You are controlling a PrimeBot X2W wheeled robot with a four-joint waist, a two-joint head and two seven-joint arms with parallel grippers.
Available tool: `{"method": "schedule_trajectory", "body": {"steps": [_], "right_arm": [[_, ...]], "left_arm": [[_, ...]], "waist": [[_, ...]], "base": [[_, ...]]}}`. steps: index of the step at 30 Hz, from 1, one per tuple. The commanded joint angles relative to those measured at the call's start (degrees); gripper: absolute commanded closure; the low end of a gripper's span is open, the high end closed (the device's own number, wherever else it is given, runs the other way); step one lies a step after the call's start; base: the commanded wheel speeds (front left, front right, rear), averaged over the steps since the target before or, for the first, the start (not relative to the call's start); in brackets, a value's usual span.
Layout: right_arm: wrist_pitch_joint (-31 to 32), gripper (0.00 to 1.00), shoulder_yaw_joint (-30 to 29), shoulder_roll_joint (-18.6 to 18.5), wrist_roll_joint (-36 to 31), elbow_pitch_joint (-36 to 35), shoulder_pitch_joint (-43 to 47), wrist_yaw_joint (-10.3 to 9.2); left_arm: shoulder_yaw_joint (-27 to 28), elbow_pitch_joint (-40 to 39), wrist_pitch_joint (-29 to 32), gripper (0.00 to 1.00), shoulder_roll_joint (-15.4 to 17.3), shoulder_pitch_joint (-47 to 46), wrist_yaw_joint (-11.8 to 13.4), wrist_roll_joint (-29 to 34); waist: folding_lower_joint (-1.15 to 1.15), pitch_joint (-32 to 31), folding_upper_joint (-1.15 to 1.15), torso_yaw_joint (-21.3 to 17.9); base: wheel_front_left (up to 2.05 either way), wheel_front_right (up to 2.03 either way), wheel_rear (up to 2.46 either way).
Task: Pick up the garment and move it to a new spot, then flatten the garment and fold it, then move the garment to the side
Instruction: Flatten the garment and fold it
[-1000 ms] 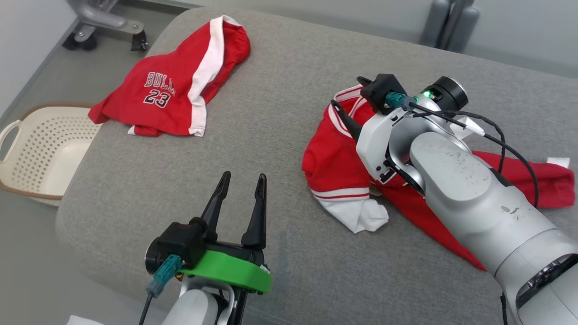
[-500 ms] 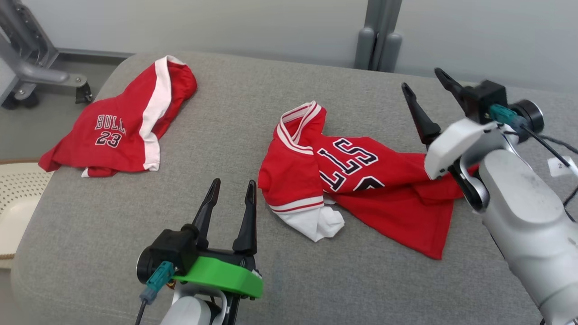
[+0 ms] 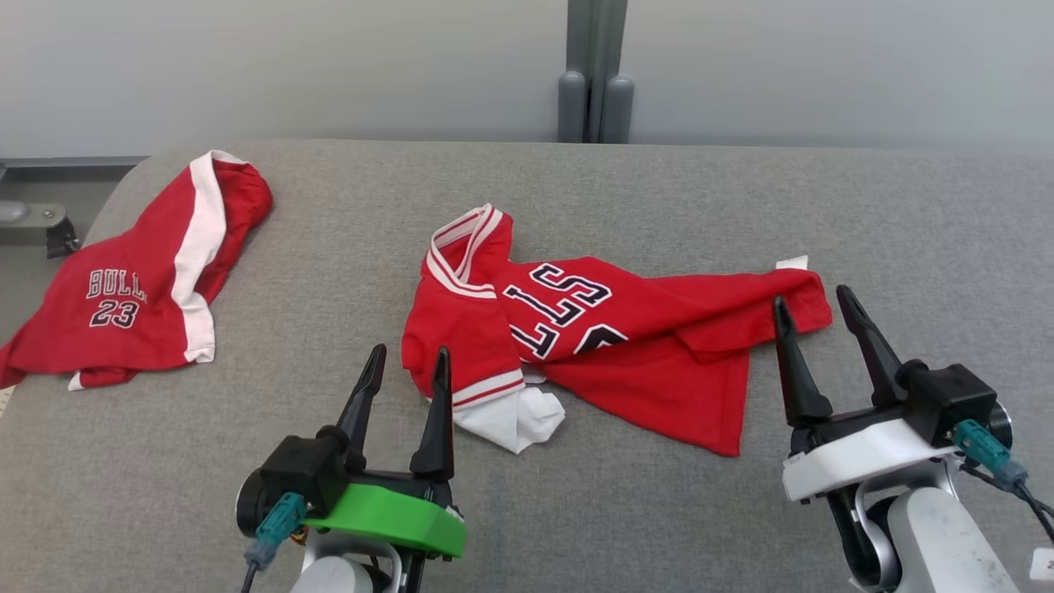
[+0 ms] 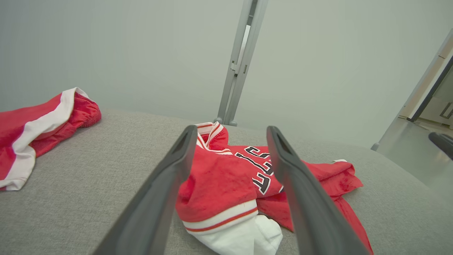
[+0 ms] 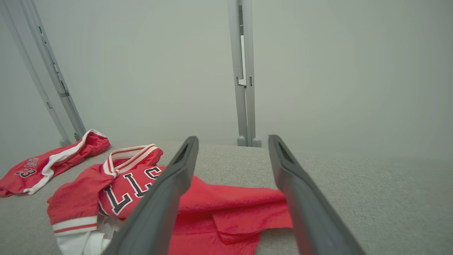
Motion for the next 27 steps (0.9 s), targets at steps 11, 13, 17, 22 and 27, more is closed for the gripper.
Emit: {"method": "schedule_trajectory", "body": {"steps": [11,13,17,22,27], "right_arm": [[2.82,0.0,-0.22,2.47,-2.1,-6.51,4.02,-0.09],[2.97,0.0,-0.02,2.62,-2.34,-6.7,4.0,-0.09],[3.08,0.0,-0.6,2.9,-2.07,-6.99,3.73,-0.09],[2.94,0.0,-1.5,3.06,-2.93,-6.53,3.3,-0.09],[2.67,0.0,-1.19,3.26,-3.02,-6.24,2.69,-0.09]], "left_arm": [[-5.74,9.57,-0.02,0.0,0.22,-6.74,1.5,4.84],[-7.64,14.25,0.65,0.0,0.19,-8.47,3.23,3.84],[-9.95,20.45,2.46,0.0,0.24,-11.27,5.99,0.13],[-12.03,26.14,1.87,0.0,0.24,-14.57,9.56,-2.18],[-13.39,30.46,1.26,0.0,0.24,-17.36,12.63,-3.12]], "waist": [[0.0,2.7,0.0,-5.2],[0.0,3.14,0.0,-6.28],[0.0,3.92,0.0,-7.87],[0.0,4.87,0.0,-9.05],[0.0,5.59,0.0,-9.66]], "base": [[0.0,0.0,0.0],[0.0,0.0,0.0],[0.0,0.0,0.0],[0.0,0.0,0.0],[0.0,0.0,0.0]]}}
